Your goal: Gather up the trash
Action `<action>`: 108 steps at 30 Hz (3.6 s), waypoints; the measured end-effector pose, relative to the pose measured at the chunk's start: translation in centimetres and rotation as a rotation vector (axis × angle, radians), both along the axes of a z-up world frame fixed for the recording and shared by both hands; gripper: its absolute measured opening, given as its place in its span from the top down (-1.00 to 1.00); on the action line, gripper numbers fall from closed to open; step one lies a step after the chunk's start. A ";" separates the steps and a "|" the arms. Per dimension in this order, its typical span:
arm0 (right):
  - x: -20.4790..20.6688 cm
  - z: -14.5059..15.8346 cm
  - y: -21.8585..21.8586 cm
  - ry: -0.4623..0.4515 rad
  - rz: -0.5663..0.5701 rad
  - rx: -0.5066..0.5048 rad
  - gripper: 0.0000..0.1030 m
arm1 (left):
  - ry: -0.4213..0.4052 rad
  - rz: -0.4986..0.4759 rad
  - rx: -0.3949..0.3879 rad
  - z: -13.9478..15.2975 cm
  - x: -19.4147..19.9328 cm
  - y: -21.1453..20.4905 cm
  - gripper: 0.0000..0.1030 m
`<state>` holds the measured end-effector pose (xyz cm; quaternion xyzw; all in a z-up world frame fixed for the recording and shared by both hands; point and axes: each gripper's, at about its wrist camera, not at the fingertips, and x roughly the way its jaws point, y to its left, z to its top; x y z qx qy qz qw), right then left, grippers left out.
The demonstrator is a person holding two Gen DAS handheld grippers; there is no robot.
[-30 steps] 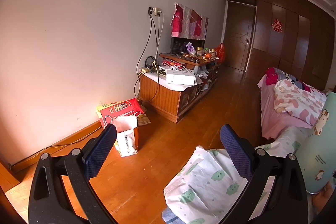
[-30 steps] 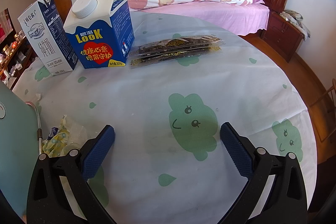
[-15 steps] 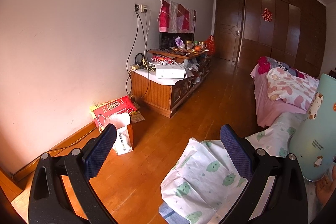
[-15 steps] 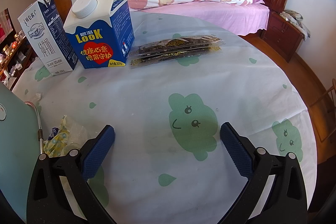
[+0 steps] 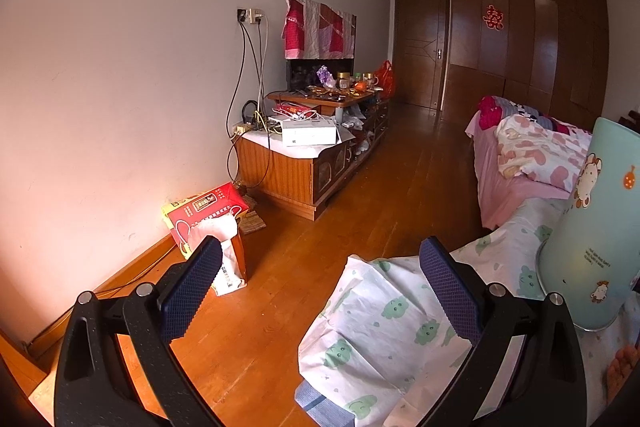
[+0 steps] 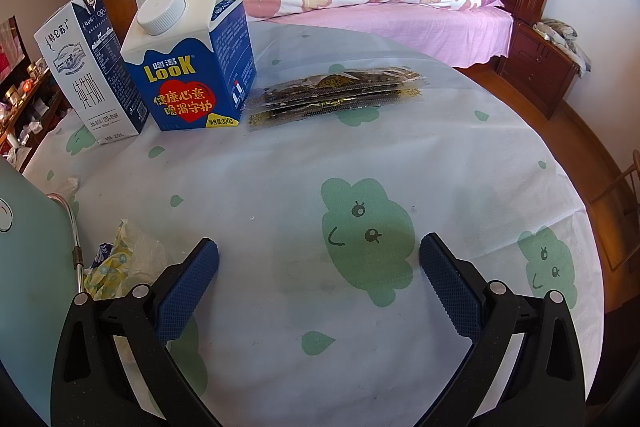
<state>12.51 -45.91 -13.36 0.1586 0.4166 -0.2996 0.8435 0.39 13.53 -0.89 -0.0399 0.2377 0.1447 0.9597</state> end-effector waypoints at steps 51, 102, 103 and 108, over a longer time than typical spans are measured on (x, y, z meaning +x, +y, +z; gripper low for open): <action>0.4 -0.4 -0.6 0.011 -0.010 0.003 -0.91 | 0.001 -0.254 0.035 -1.1 0.9 -12.1 -0.88; -13.8 13.3 40.7 -0.435 0.678 -0.148 -0.91 | -0.047 -0.083 0.116 0.9 -4.4 -2.2 -0.87; -13.8 13.2 40.6 -0.434 0.677 -0.146 -0.91 | -0.037 -0.087 0.107 0.8 -4.2 -2.1 -0.87; -13.9 13.5 40.2 -0.422 0.663 -0.132 -0.91 | -0.018 -0.089 0.082 0.6 -4.0 -2.0 -0.87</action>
